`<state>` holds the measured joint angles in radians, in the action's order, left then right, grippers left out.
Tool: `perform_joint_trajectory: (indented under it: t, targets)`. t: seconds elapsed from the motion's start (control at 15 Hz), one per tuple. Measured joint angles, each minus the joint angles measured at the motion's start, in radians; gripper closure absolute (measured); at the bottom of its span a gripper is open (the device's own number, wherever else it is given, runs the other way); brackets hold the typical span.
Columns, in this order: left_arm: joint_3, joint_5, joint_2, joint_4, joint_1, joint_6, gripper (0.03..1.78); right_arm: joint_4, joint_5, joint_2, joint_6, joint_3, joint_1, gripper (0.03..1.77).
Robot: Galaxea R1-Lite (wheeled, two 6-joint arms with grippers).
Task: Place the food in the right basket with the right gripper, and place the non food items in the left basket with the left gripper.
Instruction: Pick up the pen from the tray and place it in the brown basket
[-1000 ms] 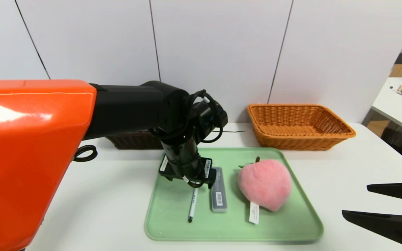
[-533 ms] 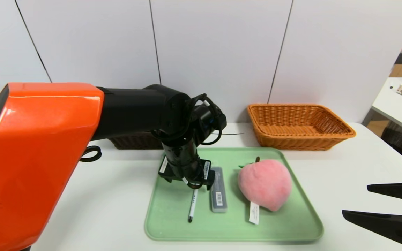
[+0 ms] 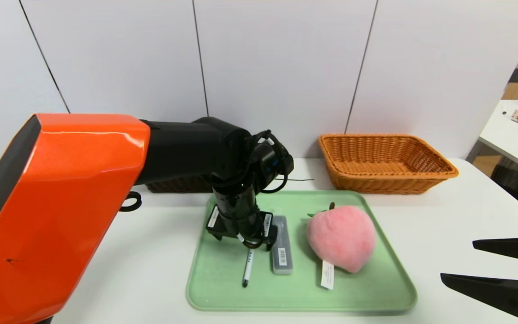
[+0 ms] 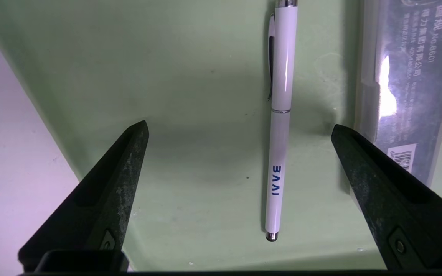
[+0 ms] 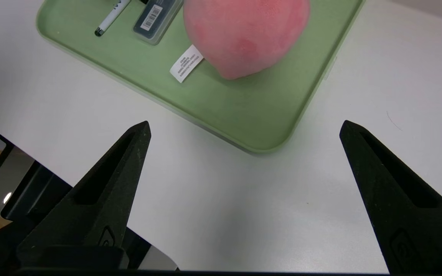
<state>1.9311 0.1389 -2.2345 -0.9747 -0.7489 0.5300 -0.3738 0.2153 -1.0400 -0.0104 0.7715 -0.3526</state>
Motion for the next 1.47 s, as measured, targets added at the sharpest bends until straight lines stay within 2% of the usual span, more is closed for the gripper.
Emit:
perform_joint_trajectory:
  t: [0.53, 0.8, 1.0, 1.07, 1.13, 1.47]
  targets:
    - [0.000, -0.002, -0.008, 0.001, 0.000, 0.001, 0.12, 0.000, 0.000, 0.000, 0.000, 0.000, 0.000, 0.10]
    - [0.000, -0.002, -0.011, 0.001, 0.000, 0.002, 0.72, 0.000, 0.000, 0.000, 0.000, 0.001, 0.000, 0.10]
    - [0.000, -0.001, -0.011, 0.001, 0.000, 0.002, 1.02, 0.000, 0.000, 0.000, 0.000, 0.002, 0.000, 0.10]
    - [0.000, -0.001, -0.011, 0.001, 0.000, 0.002, 1.26, 0.000, 0.000, 0.000, 0.000, 0.003, 0.000, 0.10]
    - [0.000, -0.001, -0.011, 0.001, 0.001, 0.001, 1.75, 0.000, -0.001, 0.000, 0.000, 0.003, 0.000, 0.10]
    - [0.000, -0.001, -0.008, 0.000, 0.000, 0.003, 1.75, 0.000, -0.002, 0.000, 0.000, 0.005, 0.000, 0.10]
